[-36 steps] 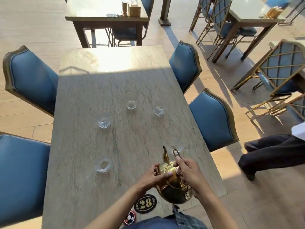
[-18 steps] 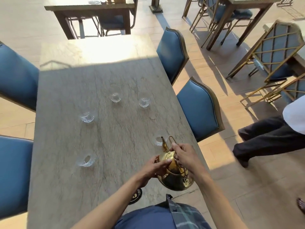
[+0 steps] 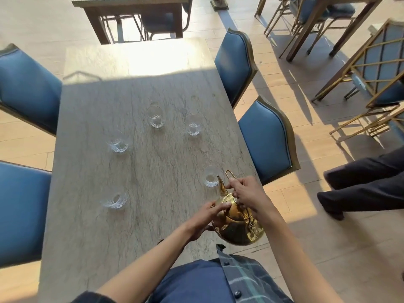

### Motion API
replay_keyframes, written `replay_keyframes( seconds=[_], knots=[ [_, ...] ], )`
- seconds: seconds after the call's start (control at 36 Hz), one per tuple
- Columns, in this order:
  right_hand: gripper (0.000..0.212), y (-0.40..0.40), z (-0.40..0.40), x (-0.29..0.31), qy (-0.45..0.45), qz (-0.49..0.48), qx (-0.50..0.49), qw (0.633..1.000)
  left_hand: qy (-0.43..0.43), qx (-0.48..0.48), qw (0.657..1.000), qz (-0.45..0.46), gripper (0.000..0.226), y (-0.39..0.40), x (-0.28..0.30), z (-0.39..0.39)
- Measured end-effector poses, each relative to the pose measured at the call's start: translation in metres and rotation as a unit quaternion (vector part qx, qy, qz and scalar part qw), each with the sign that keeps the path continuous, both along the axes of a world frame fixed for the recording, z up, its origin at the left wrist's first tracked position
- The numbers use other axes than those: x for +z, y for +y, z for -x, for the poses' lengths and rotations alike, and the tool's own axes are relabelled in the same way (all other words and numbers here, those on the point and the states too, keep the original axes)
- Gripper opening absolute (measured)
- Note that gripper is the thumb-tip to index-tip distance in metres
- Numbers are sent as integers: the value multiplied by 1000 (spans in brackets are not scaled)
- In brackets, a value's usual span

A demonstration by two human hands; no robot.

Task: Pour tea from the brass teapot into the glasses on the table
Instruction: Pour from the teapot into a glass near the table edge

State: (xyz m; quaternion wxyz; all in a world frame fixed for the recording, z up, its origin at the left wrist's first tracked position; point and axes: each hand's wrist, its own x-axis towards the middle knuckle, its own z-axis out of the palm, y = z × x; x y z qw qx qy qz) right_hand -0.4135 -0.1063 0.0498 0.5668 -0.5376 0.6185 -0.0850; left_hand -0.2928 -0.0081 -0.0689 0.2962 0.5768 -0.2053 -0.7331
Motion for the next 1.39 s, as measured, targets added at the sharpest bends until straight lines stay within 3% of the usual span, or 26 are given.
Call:
replay_keyframes(
  seconds=[0.22, 0.42, 0.56, 0.75, 1.14, 1.39],
  knots=[
    [35, -5, 4, -2, 11, -2, 11, 1000, 6, 9, 1000, 4, 59, -3, 2, 5],
    [35, -8, 4, -2, 18, -1, 21, 1000, 14, 10, 1000, 2, 70, -3, -1, 6],
    [35, -7, 3, -2, 16, -3, 21, 1000, 16, 7, 1000, 3, 65, -1, -4, 6],
    [33, -4, 3, -1, 10, 6, 21, 1000, 21, 10, 1000, 7, 80, -2, -5, 5],
    [33, -1, 3, -1, 23, 11, 17, 1000, 26, 2, 1000, 6, 81, 1, -6, 3],
    [34, 1, 4, 1, 30, 16, 21, 999, 29, -8, 1000, 6, 70, 1, -3, 2]
  ],
)
